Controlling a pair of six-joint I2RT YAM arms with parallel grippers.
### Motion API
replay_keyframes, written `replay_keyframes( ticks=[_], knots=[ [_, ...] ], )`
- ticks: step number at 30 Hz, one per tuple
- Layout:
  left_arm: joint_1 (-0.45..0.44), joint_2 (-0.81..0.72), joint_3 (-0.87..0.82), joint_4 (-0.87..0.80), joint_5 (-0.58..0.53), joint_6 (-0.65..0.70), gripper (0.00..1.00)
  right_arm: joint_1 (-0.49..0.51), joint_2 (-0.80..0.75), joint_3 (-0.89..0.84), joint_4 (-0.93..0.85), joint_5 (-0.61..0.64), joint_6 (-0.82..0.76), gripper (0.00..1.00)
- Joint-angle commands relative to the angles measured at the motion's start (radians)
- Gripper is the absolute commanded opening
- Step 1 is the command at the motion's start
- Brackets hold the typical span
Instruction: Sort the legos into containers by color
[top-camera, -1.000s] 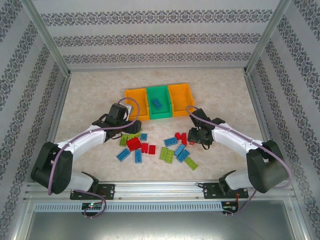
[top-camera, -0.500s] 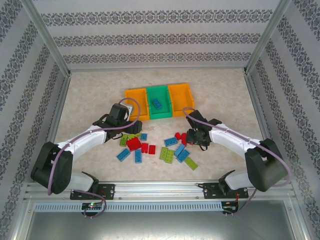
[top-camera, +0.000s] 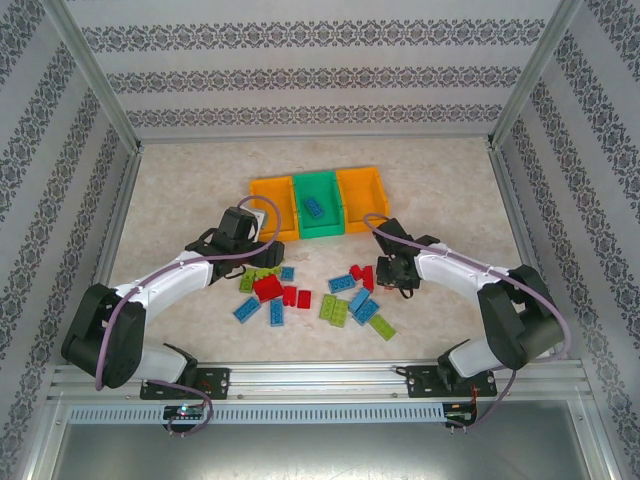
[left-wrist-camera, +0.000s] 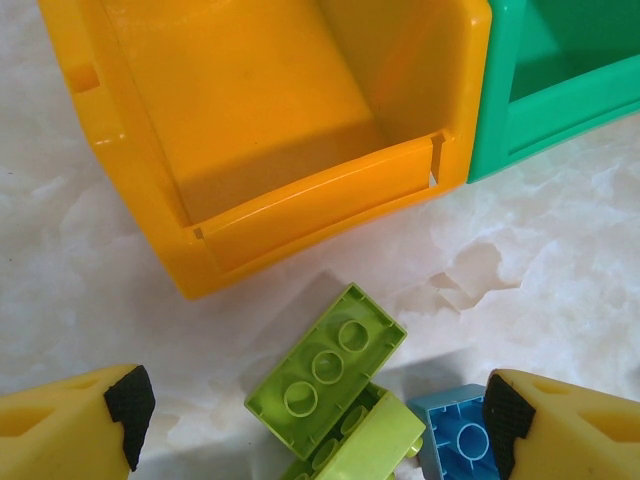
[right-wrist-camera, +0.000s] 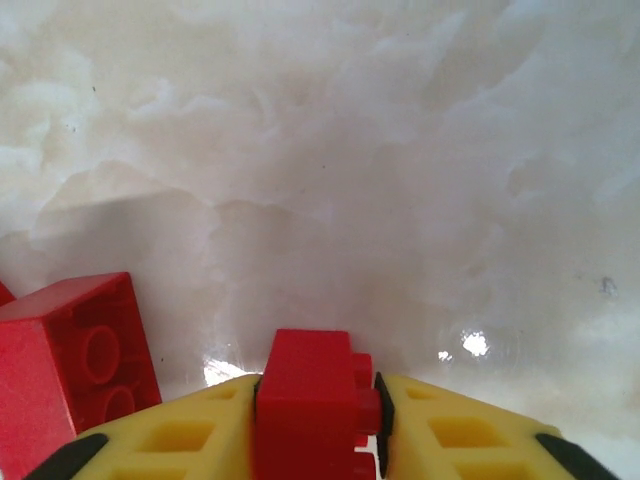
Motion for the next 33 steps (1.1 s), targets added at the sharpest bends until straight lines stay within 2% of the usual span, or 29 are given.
replay_keyframes(
  ticks=[1,6,13,17,26,31,33],
  knots=[
    [-0.015,-0.018,0.003,0.029,-0.012,0.014,0.87,-0.005,0.012,0.012,0.012,-0.010,-0.021,0.30],
    [-0.015,-0.021,0.001,0.026,-0.015,0.015,0.87,-0.007,-0.005,0.030,-0.016,0.003,-0.023,0.20],
    [-0.016,-0.021,0.002,0.029,-0.008,0.016,0.87,-0.032,-0.065,0.165,0.014,-0.011,-0.050,0.20],
    [-0.026,-0.016,0.013,0.030,0.016,0.023,0.87,-0.069,0.052,0.336,0.027,-0.059,-0.109,0.20],
    [-0.064,-0.044,0.006,0.005,-0.015,0.020,0.88,-0.112,0.339,0.652,0.024,-0.035,-0.158,0.22],
    [-0.078,-0.058,0.003,-0.006,-0.032,0.019,0.88,-0.126,0.436,0.756,0.012,-0.049,-0.159,0.31],
    [-0.082,-0.063,-0.001,-0.009,-0.039,0.018,0.88,-0.128,0.450,0.773,0.010,-0.054,-0.158,0.46]
  ],
)
